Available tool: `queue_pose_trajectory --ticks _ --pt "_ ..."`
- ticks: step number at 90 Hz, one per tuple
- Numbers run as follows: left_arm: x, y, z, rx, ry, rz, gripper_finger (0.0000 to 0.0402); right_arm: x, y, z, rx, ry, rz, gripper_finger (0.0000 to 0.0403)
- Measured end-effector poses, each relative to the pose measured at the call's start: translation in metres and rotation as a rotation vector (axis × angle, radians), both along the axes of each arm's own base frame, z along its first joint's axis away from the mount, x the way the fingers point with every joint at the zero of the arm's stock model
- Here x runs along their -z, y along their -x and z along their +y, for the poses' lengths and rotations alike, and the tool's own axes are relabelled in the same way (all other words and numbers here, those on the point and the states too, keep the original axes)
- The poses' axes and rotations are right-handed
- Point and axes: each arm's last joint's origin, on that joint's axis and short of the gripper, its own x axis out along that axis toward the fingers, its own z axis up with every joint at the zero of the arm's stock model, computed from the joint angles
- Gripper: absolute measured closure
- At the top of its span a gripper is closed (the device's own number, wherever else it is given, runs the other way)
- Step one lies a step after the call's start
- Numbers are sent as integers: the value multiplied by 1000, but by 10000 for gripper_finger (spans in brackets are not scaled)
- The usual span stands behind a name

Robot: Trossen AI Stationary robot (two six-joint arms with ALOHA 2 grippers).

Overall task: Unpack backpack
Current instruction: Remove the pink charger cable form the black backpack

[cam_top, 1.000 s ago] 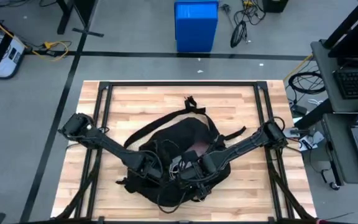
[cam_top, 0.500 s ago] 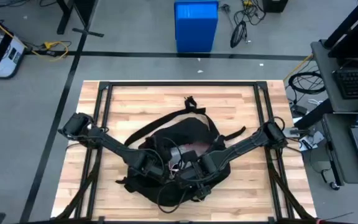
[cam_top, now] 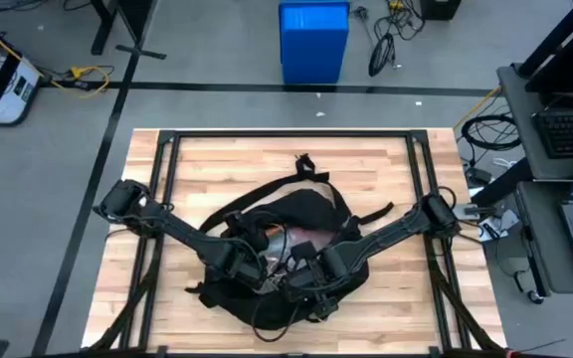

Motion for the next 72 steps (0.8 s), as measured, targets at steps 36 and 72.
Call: queue_pose_trajectory --ticks 36,72 --pt "-28 -6 -29 66 82 -71 397 0 0 0 3 -1 -2 403" --pt "-36 12 -19 -37 -56 -4 397 0 0 1 -1 -1 -3 403"
